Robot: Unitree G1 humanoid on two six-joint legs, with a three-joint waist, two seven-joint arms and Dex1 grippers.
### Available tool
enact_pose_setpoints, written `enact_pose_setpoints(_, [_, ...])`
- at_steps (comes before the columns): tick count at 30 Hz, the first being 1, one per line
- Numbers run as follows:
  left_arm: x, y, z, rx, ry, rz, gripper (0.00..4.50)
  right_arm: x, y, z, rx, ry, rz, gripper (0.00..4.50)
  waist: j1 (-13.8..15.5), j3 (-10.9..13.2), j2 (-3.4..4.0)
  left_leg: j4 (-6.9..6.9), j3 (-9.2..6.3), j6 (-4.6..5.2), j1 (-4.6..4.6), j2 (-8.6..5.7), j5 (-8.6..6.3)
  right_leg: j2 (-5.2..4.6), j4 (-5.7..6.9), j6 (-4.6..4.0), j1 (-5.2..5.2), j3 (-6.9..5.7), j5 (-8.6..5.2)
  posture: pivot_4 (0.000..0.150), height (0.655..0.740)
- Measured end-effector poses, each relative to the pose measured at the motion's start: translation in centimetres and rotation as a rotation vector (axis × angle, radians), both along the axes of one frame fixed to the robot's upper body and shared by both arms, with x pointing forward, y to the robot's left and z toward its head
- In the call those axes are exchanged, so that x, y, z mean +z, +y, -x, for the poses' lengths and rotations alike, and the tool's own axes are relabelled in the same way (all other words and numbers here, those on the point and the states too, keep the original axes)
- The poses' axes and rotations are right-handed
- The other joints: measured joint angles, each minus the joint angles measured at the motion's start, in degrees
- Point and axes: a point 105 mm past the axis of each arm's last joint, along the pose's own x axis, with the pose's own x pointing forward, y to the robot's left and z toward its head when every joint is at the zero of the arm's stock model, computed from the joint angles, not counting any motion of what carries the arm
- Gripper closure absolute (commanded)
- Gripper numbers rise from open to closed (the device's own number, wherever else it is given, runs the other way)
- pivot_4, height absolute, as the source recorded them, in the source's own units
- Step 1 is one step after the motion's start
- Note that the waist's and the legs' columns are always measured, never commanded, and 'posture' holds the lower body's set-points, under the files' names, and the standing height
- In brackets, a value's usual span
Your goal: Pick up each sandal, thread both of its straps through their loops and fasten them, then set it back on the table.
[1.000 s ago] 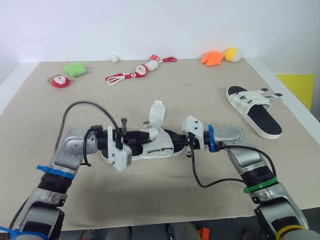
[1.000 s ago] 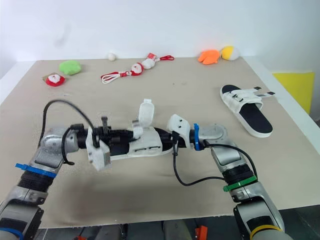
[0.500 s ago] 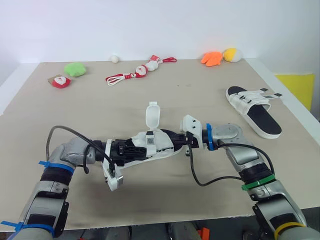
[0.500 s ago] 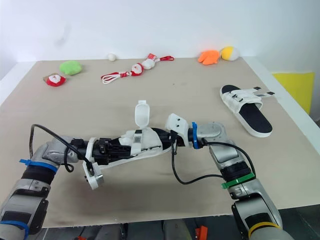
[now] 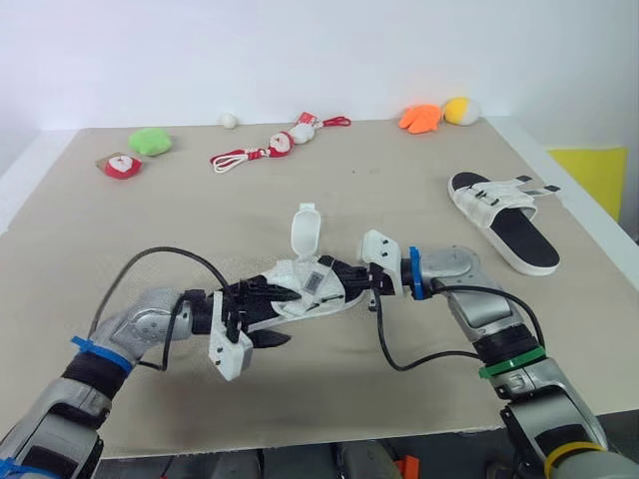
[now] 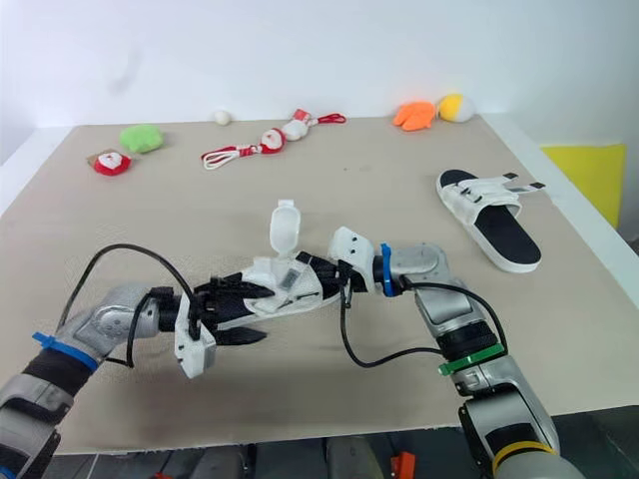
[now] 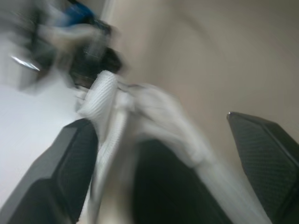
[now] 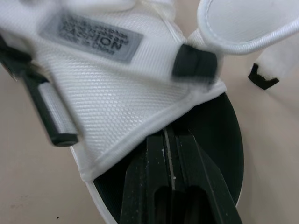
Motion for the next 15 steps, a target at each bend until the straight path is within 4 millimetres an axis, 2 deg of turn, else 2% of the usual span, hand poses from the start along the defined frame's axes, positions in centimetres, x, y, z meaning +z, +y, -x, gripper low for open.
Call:
enact_pose_setpoints(2, [0.2,0.0,0.0,0.018,0.05,0.011,0.04,0.0,0.0,0.0,0.001,0.001,0.0,4.5,-0.01,0.01,0.01,-0.01,0.0,0.0,0.0,-0.01,0.0,0.0,0.02,-0.01,0.0,0.0,-0.01,0.15,0.74])
enact_pose_setpoints(6, [1.2,-0.1,0.4,0.098,0.334,0.084,0.04,0.0,0.0,0.0,0.007,0.003,0.001,4.5,-0.02,0.02,0.0,-0.03,-0.01,0.04,-0.02,0.01,-0.03,0.03,0.03,-0.24,-0.03,-0.01,-0.15,0.15,0.74])
enact_pose_setpoints(9, [2.1,-0.4,0.5,0.113,0.451,0.122,0.04,0.0,0.0,0.0,0.007,0.003,0.001,4.5,-0.02,0.03,-0.01,-0.03,-0.01,0.04,-0.02,0.0,-0.03,0.03,0.03,-0.31,-0.03,-0.01,-0.19,0.15,0.74])
enact_pose_setpoints(12, [3.6,-0.9,0.6,0.12,0.562,0.191,0.04,0.0,0.0,0.1,0.008,0.003,0.001,4.5,-0.04,0.05,-0.05,-0.03,-0.01,0.04,-0.02,0.0,-0.03,0.03,0.03,-0.33,-0.03,-0.01,-0.21,0.15,0.74])
enact_pose_setpoints(15, [5.3,-1.1,1.0,0.126,0.809,0.288,0.04,0.0,0.1,0.1,0.009,0.004,0.0,4.5,-0.1,0.07,-0.07,-0.03,-0.01,0.06,-0.02,0.01,-0.04,0.04,0.03,-0.33,-0.04,-0.01,-0.21,0.15,0.74])
